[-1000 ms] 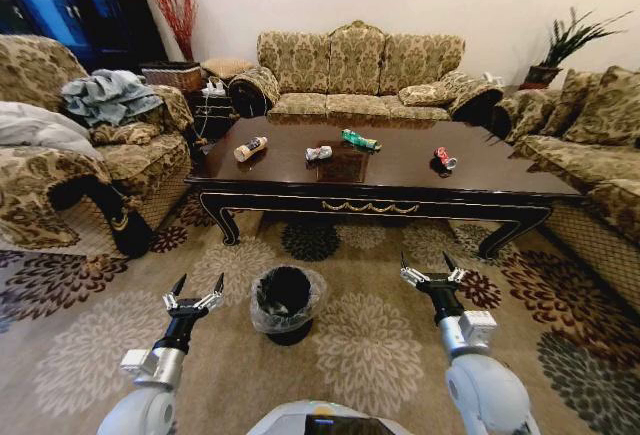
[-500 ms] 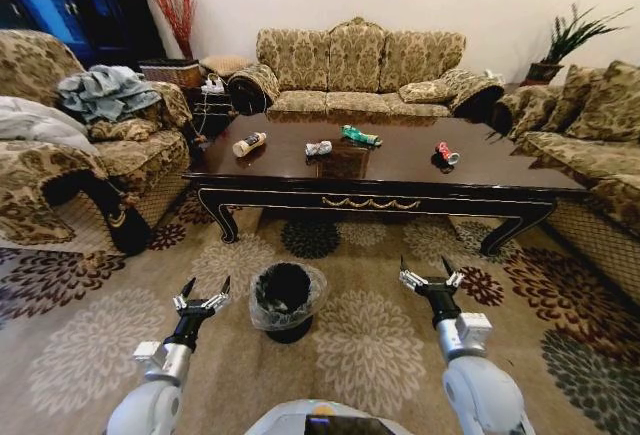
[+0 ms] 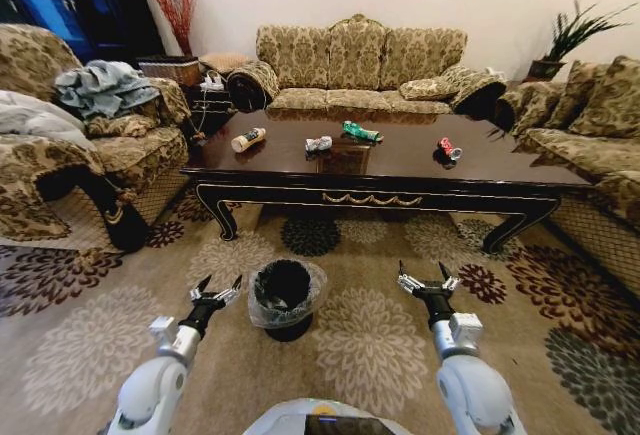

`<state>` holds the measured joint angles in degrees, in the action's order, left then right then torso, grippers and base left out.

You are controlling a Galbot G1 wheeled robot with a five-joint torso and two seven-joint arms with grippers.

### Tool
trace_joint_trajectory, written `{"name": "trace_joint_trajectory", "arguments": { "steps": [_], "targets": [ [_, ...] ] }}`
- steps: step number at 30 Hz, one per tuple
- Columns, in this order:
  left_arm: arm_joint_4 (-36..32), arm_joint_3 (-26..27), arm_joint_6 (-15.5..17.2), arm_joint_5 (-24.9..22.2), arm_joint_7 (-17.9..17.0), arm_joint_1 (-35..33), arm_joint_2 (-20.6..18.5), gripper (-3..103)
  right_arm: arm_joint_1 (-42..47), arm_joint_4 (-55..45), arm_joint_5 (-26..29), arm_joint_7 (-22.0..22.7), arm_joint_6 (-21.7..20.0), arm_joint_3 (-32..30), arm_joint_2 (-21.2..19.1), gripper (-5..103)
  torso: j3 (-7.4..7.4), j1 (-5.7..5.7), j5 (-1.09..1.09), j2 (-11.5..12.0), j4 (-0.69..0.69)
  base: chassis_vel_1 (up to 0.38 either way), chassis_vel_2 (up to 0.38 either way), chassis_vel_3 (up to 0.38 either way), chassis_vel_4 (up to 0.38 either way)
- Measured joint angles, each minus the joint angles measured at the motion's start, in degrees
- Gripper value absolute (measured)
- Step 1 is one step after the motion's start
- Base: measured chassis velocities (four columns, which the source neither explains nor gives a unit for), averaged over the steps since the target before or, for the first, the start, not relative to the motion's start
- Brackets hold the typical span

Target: Move to the front of the table and place the trash on the table into the trash bin.

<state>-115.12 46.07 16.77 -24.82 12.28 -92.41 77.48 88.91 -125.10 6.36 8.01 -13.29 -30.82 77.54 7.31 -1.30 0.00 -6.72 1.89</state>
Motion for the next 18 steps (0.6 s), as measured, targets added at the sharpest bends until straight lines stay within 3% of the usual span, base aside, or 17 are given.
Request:
{"name": "trace_joint_trajectory", "arguments": {
  "steps": [1,2,3,5,7,18],
  "targets": [
    [0.5,-0.1,0.26,0.17,-0.21,0.18,-0.2,100,-0.3,0.19,0.08,0.02,-0.13,0.16,-0.24,100,0.0,0.0,0.0,0.0,0.07,0.0,0.0,0.0,0.0],
    [2.77,-1.27,0.47,1.25,-1.51,1.74,-1.51,100,-0.16,0.45,0.29,0.15,-0.33,0.15,-0.55,100,-0.01,0.0,0.01,0.0,0.01,0.0,0.0,0.0,0.0],
    [2.77,-1.27,0.47,1.25,-1.51,1.74,-1.51,100,-0.16,0.45,0.29,0.15,-0.33,0.15,-0.55,100,-0.01,0.0,0.01,0.0,0.01,0.0,0.0,0.0,0.0],
    [5.0,-3.54,0.75,1.27,-4.66,3.45,-3.52,100,0.51,0.46,0.45,0.46,-0.33,-0.3,-0.69,100,0.01,-0.02,-0.02,-0.02,0.0,0.0,0.0,0.0,0.0],
    [5.85,-5.95,4.23,-1.11,-7.28,5.47,-5.89,100,1.53,0.66,0.47,0.65,-0.02,-1.15,-0.56,100,0.05,-0.05,-0.01,-0.09,-0.03,0.0,0.0,0.0,0.0],
    [6.45,-12.18,11.95,-4.06,-9.47,9.02,-9.14,100,1.69,3.28,0.47,0.67,0.71,-2.36,0.34,100,0.21,-0.1,0.0,-0.3,0.0,0.0,0.0,0.0,0.0]
  ]
}}
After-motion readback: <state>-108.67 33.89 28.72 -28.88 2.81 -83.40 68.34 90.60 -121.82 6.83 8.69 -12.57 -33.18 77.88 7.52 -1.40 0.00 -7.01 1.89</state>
